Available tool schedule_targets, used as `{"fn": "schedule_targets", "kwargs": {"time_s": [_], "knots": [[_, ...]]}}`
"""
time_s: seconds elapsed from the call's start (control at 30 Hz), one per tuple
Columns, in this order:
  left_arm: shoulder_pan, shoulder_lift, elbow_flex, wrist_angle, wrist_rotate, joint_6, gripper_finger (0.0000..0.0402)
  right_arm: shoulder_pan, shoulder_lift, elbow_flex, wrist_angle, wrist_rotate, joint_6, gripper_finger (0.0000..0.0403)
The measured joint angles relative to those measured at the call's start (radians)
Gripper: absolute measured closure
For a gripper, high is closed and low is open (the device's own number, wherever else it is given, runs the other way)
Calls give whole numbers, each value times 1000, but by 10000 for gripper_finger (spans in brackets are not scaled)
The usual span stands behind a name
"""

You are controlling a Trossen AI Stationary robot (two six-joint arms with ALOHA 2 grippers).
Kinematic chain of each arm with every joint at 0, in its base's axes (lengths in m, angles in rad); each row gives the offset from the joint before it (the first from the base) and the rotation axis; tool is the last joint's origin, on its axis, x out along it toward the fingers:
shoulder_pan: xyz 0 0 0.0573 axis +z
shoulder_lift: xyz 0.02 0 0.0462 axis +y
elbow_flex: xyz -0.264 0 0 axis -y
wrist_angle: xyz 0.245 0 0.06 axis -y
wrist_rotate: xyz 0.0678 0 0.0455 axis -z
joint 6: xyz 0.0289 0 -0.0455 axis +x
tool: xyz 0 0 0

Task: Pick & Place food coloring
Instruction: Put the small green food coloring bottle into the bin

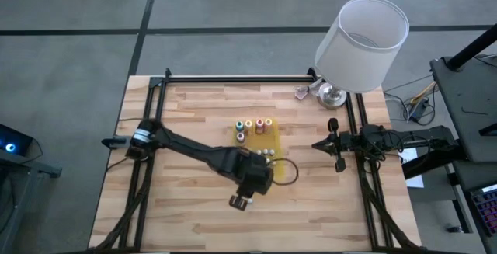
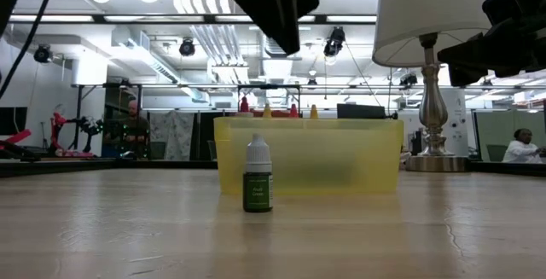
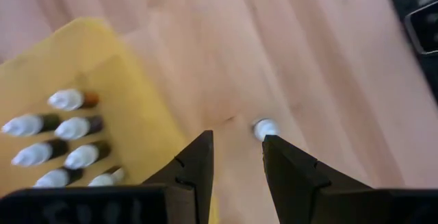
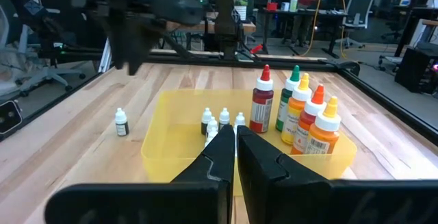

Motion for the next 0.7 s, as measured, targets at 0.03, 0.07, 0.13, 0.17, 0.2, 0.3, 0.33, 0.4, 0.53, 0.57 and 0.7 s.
{"fn": "schedule_targets", "kwargs": {"time_s": [0.03,0.07,0.13,0.17,0.2,0.3,0.33,0.4,0.53,0.57,0.7], "knots": [[-10,0,0,10,-1,-3,303,0,0,0,0,0,0,394],[-20,0,0,21,-7,-8,303,0,0,0,0,0,0,394],[-37,0,-1,46,-25,-26,303,0,0,0,0,0,0,394],[-44,0,-1,58,-41,-39,303,0,0,0,0,0,0,394],[-51,0,-1,68,-54,-54,303,0,0,0,0,0,0,394],[-66,0,-2,99,-76,-91,303,0,0,0,0,0,0,394],[-68,2,-2,108,-79,-101,303,0,0,0,0,0,0,394],[-74,4,-2,108,-79,-120,303,0,0,0,0,0,0,394],[-81,6,-12,107,-79,-136,303,0,0,0,0,0,0,394],[-82,6,-18,106,-79,-138,303,0,0,0,0,0,0,394],[-82,6,-45,113,-79,-159,303,0,0,0,0,0,0,394]]}}
